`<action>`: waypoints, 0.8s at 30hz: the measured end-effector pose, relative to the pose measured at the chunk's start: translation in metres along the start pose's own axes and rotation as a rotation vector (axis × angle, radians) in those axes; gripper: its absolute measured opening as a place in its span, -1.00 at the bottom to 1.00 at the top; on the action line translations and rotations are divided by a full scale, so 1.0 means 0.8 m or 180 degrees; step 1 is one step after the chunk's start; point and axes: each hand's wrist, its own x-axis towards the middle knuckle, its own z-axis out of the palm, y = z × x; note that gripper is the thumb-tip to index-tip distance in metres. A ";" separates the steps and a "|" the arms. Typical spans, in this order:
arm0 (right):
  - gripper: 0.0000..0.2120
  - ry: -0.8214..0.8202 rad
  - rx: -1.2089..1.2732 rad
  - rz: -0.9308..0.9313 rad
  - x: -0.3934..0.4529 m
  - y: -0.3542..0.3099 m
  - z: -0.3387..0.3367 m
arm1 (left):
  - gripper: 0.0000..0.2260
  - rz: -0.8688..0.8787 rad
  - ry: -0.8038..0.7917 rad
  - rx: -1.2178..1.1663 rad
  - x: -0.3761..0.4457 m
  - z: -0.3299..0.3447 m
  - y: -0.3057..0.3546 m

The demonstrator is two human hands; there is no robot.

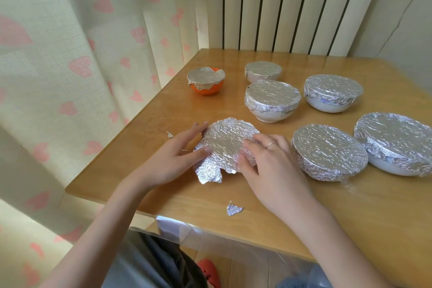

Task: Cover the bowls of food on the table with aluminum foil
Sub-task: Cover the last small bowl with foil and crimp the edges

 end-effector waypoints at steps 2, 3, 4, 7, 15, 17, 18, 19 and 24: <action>-0.53 0.0011 0.0007 0.0005 -0.002 0.000 0.000 | -0.49 0.0004 -0.0038 -0.0059 0.000 0.001 -0.001; -0.53 0.0004 0.0001 0.0009 -0.002 0.000 0.000 | -0.48 0.0023 -0.0047 -0.0080 0.001 0.001 -0.003; -0.53 -0.0001 -0.0003 0.0007 -0.003 0.000 0.001 | -0.48 0.0034 -0.0043 -0.0092 0.001 0.002 -0.004; -0.54 0.0025 -0.0002 0.0002 -0.003 0.000 0.003 | -0.56 0.0029 -0.0007 -0.0130 0.006 0.002 -0.009; -0.43 0.0354 -0.0066 0.0242 -0.009 -0.002 0.017 | -0.64 0.0225 0.0383 0.0392 0.016 0.004 -0.006; -0.43 0.0382 -0.0131 0.0246 -0.011 -0.005 0.019 | -0.68 0.0381 0.0737 0.0570 0.014 0.008 -0.003; -0.44 0.0405 -0.0154 0.0238 -0.012 -0.005 0.021 | -0.70 0.0423 0.0843 0.0504 0.011 0.011 0.000; -0.43 0.0414 -0.0174 0.0227 -0.013 -0.004 0.022 | -0.72 0.0459 0.0864 0.0388 0.008 0.014 0.004; -0.43 0.0441 -0.0163 0.0238 -0.014 -0.005 0.025 | -0.60 0.0278 0.0499 0.0187 0.002 0.029 -0.001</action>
